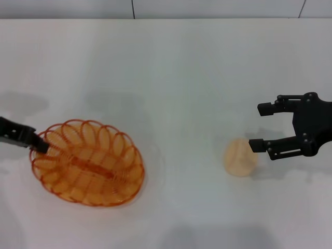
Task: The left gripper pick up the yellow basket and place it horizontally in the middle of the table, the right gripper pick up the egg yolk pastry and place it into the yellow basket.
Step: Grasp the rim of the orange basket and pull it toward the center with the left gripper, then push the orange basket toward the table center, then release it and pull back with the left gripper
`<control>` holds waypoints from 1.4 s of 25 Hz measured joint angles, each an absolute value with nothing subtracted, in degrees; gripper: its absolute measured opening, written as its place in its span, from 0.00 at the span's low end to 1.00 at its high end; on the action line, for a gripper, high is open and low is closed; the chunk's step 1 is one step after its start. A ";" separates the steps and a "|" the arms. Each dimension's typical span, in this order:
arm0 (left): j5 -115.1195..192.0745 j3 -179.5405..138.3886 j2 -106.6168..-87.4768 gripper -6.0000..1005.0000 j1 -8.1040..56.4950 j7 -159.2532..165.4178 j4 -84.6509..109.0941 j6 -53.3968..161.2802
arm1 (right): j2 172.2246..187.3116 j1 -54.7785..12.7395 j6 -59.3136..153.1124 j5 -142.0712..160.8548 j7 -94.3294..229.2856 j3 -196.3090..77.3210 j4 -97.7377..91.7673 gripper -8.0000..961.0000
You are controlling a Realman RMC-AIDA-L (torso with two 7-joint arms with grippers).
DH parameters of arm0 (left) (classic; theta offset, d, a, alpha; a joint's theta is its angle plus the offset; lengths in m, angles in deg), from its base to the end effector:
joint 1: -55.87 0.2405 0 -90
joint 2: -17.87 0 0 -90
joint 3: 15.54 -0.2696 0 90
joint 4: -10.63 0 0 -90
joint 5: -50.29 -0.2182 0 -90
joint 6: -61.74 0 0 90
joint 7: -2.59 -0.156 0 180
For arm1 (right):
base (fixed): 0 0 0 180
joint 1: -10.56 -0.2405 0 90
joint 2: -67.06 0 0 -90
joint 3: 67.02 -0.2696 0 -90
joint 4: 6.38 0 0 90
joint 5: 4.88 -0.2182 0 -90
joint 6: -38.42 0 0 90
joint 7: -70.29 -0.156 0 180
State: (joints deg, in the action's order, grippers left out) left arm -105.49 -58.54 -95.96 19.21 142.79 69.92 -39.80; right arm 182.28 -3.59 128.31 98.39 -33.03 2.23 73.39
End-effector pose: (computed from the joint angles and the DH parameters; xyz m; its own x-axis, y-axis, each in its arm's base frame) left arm -0.2994 0.3561 0.0654 0.3413 0.9390 -0.0415 0.8796 -0.3347 -0.3380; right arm 0.2125 0.3103 0.0325 0.9197 -0.2305 -0.3177 -0.2952 -0.9396 -0.1730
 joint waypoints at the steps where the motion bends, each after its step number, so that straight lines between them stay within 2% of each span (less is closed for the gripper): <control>1: -104.64 -58.51 -95.95 0.09 19.12 143.06 69.82 -39.52 | 182.28 -3.59 128.29 98.39 -33.04 2.23 73.31 0.88; 17: -99.14 -58.27 -96.79 0.08 14.67 152.35 62.37 -31.56 | 182.22 -3.89 128.52 98.09 -33.35 1.52 72.66 0.88; 35: -96.23 -58.17 -96.97 0.08 13.45 160.37 59.18 -30.23 | 182.19 -4.50 129.85 96.77 -33.85 1.83 73.09 0.88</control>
